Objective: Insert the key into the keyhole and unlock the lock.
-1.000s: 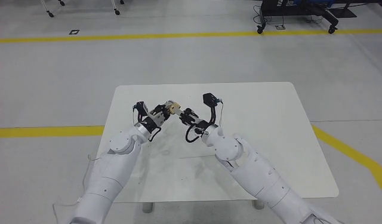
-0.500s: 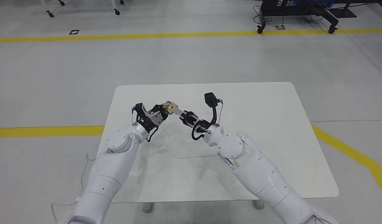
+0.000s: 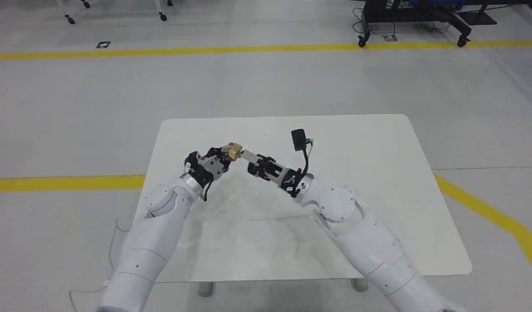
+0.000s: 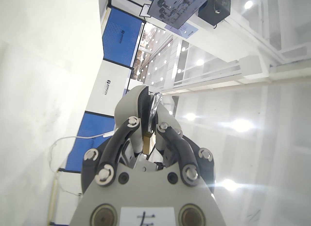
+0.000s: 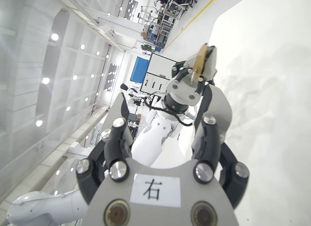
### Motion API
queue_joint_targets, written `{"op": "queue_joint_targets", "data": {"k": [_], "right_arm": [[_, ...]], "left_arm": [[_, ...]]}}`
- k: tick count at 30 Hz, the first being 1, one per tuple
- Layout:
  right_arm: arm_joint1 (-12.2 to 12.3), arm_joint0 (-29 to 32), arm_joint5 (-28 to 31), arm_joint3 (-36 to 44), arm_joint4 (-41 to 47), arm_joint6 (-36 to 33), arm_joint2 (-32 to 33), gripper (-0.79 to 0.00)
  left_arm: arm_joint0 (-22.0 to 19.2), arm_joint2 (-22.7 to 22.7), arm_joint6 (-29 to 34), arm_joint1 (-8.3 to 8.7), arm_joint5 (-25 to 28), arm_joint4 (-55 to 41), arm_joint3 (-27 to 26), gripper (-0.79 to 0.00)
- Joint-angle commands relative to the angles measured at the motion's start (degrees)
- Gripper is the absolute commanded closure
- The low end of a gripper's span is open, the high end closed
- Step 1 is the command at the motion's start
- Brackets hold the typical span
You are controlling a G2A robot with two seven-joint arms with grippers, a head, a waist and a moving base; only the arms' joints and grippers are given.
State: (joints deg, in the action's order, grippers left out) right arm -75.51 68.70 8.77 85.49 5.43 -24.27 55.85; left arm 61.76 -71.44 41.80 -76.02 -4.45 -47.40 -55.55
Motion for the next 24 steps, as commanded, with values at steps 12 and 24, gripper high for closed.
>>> {"op": "queue_joint_targets", "data": {"k": [12,24], "right_arm": [[-1.2,-2.6,8.4,-5.7,-2.4,0.1,-3.4,0.0],[-2.0,-4.1,8.1,-8.8,-3.0,2.2,-3.8,0.0]], "left_arm": [[-3.0,1.3,10.5,-0.41,-8.7,-5.5,4.9,0.0],[-4.0,2.2,13.0,-0.65,-8.5,-6.0,6.6,0.0]]}}
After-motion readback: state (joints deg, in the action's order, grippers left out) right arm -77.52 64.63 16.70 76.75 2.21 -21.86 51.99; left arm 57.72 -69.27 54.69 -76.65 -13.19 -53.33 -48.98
